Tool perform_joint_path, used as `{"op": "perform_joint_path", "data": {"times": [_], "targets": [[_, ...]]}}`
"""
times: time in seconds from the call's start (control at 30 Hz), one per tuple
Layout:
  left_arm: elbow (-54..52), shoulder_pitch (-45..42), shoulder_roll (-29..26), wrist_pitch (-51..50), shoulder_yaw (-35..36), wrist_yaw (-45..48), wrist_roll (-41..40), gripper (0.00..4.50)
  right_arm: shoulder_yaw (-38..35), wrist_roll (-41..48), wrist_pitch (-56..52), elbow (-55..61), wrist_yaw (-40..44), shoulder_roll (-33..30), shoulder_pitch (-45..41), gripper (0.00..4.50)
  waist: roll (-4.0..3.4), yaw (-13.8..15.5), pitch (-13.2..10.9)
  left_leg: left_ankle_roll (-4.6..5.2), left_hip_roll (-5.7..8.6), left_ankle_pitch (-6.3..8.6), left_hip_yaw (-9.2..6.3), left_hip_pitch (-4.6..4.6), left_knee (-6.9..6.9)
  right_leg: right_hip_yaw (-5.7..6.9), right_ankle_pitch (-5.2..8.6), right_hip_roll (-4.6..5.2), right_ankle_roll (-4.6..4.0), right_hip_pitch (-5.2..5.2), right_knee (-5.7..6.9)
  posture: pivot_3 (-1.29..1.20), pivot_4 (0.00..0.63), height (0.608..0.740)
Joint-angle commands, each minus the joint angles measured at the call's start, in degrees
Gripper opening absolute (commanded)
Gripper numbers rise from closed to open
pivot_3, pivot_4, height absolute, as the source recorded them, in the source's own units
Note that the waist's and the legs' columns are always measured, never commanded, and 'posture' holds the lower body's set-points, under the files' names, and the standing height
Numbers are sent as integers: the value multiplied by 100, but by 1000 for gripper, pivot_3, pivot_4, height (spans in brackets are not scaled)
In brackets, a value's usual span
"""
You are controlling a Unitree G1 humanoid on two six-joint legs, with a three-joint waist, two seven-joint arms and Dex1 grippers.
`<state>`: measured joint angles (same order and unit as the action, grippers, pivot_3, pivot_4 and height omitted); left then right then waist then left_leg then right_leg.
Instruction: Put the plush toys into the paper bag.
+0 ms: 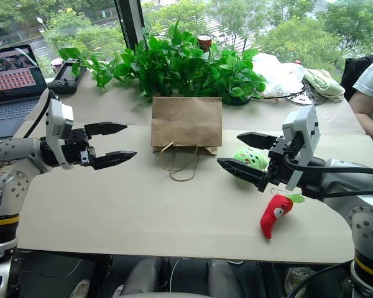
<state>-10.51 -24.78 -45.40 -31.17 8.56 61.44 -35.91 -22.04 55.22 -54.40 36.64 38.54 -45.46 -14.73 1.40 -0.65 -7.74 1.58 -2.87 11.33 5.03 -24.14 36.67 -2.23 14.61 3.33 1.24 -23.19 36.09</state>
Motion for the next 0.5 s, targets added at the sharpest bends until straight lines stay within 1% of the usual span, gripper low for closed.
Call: {"op": "perform_joint_path", "data": {"times": [0.03,0.13,0.2,0.33,0.4,0.43,0.5], "targets": [[13,-112,-67,123,106,49,28,4500,-17,8,173,101,-48,-70,57,4481,0,0,0,0,0,0,0,0,0,0,0,0,0,0,0,0,150,740],[660,-216,-136,698,-170,317,548,4500,51,12,169,182,-89,-64,189,4481,0,4,0,0,1,0,1,1,0,0,0,0,0,1,0,0,150,740],[1313,-384,-221,1451,-505,640,1136,4500,96,-2,190,214,-69,-113,262,4481,0,8,0,0,1,0,2,1,0,1,0,-2,-1,0,1,0,150,740],[2431,-967,-53,2597,-935,1130,1728,4500,184,-46,234,267,-32,-181,355,4481,1,20,0,0,2,0,5,-1,1,1,0,0,-1,-1,-2,0,150,740],[3102,-1353,108,3458,-1212,1260,2176,4500,208,-54,261,295,-39,-199,403,4481,1,66,0,0,3,0,4,-4,2,3,0,1,-1,-1,-3,0,150,740],[3586,-1613,221,4077,-1407,1232,2527,4500,211,-60,272,317,-59,-207,430,4481,1,80,0,0,5,0,6,-7,3,3,0,1,-1,-2,-4,0,150,740],[4541,-2138,497,5121,-1750,953,3172,4500,196,-41,283,377,-115,-206,484,4481,1,141,0,4,5,2,5,-10,4,2,0,1,0,-3,-6,0,150,740]]}}
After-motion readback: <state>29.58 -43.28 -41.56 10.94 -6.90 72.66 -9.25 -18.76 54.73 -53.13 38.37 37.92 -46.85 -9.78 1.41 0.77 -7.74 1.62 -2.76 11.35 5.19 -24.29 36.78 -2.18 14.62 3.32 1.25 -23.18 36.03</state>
